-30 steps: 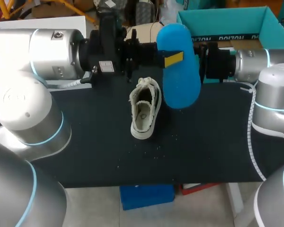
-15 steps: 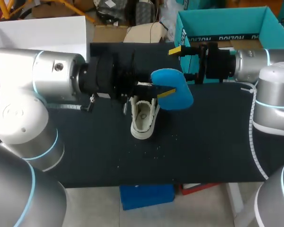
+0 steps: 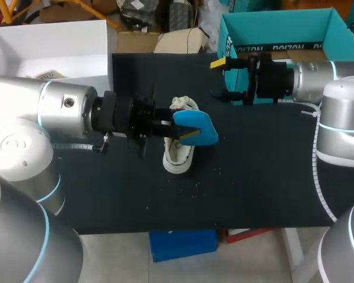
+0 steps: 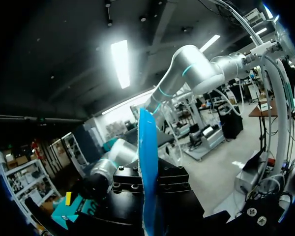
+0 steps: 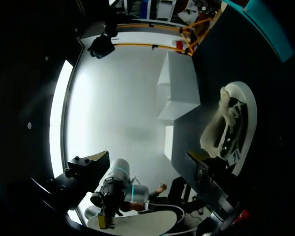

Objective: Take the shoe out of the shoebox, open the shoe tongue, remove and reinsert the insole, then place the shoe into the shoebox

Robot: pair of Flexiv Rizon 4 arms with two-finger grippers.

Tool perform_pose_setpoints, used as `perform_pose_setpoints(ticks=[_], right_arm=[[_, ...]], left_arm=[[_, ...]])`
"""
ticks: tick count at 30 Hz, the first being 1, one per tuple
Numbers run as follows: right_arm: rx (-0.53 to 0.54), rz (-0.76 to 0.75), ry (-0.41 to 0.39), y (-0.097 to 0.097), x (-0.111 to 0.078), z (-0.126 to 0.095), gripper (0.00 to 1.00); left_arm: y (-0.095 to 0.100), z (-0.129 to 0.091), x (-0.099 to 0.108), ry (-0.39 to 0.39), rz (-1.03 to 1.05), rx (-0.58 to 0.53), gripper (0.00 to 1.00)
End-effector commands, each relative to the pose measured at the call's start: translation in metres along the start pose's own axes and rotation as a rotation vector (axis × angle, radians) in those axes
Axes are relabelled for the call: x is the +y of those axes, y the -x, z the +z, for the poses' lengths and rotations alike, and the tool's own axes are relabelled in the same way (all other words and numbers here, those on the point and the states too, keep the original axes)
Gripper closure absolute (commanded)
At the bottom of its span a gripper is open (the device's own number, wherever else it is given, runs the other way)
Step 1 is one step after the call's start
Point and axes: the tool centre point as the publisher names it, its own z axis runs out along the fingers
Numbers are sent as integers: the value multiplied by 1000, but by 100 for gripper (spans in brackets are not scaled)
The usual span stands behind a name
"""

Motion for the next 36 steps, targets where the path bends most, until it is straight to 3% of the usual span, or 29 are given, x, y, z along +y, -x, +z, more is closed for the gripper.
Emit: perform_pose_setpoints(ticks=[1, 9, 13, 15, 16, 18, 21, 36], right_arm=[[0, 0, 3, 1, 0, 2, 0], [0, 0, 3, 1, 0, 2, 0], [0, 0, 3, 1, 0, 2, 0], [0, 0, 3, 1, 0, 2, 0], [0, 0, 3, 1, 0, 2, 0], [0, 0, 3, 1, 0, 2, 0], [0, 0, 3, 1, 0, 2, 0], [0, 0, 3, 1, 0, 2, 0]], left_arm=[[-5, 2, 2, -4, 3, -15, 100], [-5, 2, 2, -4, 3, -15, 100], [-14, 11, 10, 39, 306, -34, 100], [-19, 9, 17, -25, 392, -38, 100], [-22, 9, 23, 18, 437, -50, 100], [-24, 6, 32, -18, 497, -86, 100], [-26, 4, 45, 24, 590, -112, 100], [-25, 3, 50, 17, 604, -118, 100]])
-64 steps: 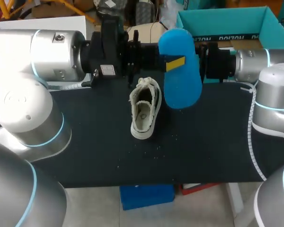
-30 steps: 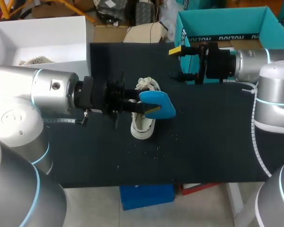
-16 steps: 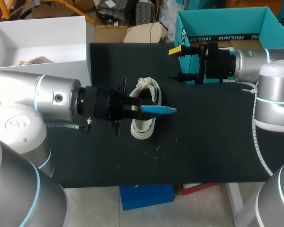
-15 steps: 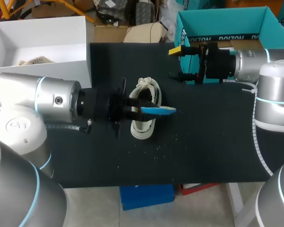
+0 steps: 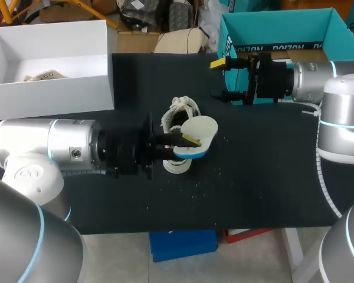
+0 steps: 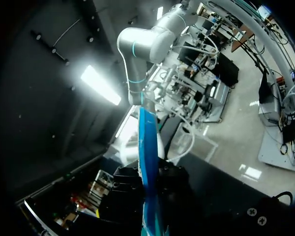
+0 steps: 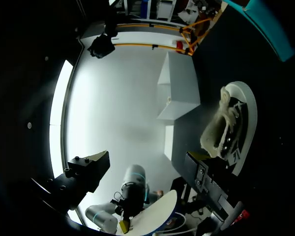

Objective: Take the shoe out of the shoebox, open the shoe tongue, remove and reinsert the insole, then place the shoe into the shoebox

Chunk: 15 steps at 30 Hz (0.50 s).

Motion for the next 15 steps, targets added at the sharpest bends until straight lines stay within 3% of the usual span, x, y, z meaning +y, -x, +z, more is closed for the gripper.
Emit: perform_pose_setpoints(ticks=[1, 4, 10, 12, 15], right_arm=[[0, 0, 3, 1, 0, 2, 0], [0, 0, 3, 1, 0, 2, 0], [0, 0, 3, 1, 0, 2, 0], [0, 0, 3, 1, 0, 2, 0], [0, 0, 3, 1, 0, 2, 0]], left_arm=[[-2, 0, -3, 8, 3, -8, 100], [-2, 0, -3, 8, 3, -8, 100], [-15, 6, 19, 45, 231, -36, 100], [-18, 5, 27, 100, 367, -14, 100], [-20, 2, 36, 95, 392, -35, 100]])
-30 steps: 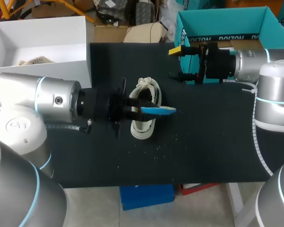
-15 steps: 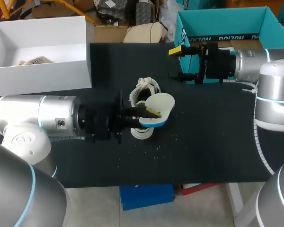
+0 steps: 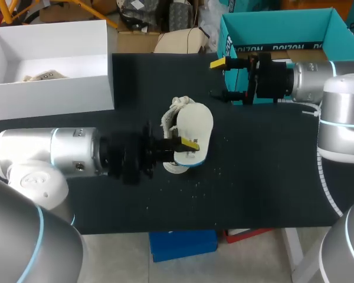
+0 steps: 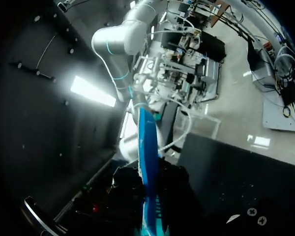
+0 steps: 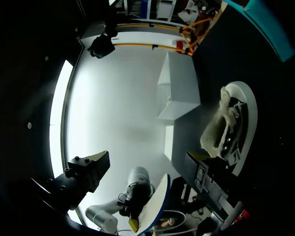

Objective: Take the shoe out of the shoebox, open the shoe tongue, remove and reinsert the insole, then place the shoe into the shoebox

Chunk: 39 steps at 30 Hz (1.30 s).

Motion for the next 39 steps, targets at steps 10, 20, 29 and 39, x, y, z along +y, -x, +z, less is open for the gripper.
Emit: perform_pose_setpoints(ticks=[10, 20, 29, 39], right_arm=[[-1, 0, 3, 0, 0, 2, 0], [-1, 0, 3, 0, 0, 2, 0], [-1, 0, 3, 0, 0, 2, 0], [-1, 0, 3, 0, 0, 2, 0]], left_arm=[[-7, 6, 7, 23, 111, -29, 100], [-28, 16, 23, 1, 390, -51, 100], [-44, 15, 66, 14, 447, -42, 100], [-29, 17, 124, 59, 423, 28, 100]])
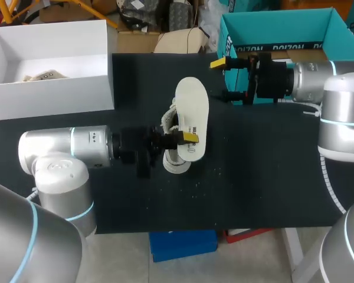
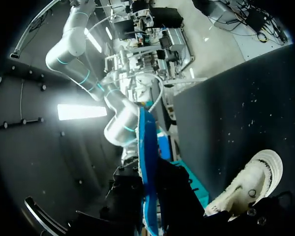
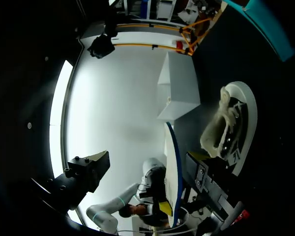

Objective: Take the shoe out of the shoebox, open the shoe tongue, remove and reinsert the insole, then place the shoe into the shoebox

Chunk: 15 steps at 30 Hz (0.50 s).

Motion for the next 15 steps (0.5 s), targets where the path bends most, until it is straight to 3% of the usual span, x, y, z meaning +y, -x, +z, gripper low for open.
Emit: perform_pose_setpoints(ticks=[1, 10, 15], right_arm=[[0, 0, 3, 1, 0, 1, 0], [0, 0, 3, 1, 0, 1, 0], [0, 0, 3, 1, 0, 1, 0]], left_arm=[[1, 11, 29, -16, -1, 22, 100], [1, 14, 54, -1, 6, 45, 100], [3, 15, 55, -3, 4, 41, 100]])
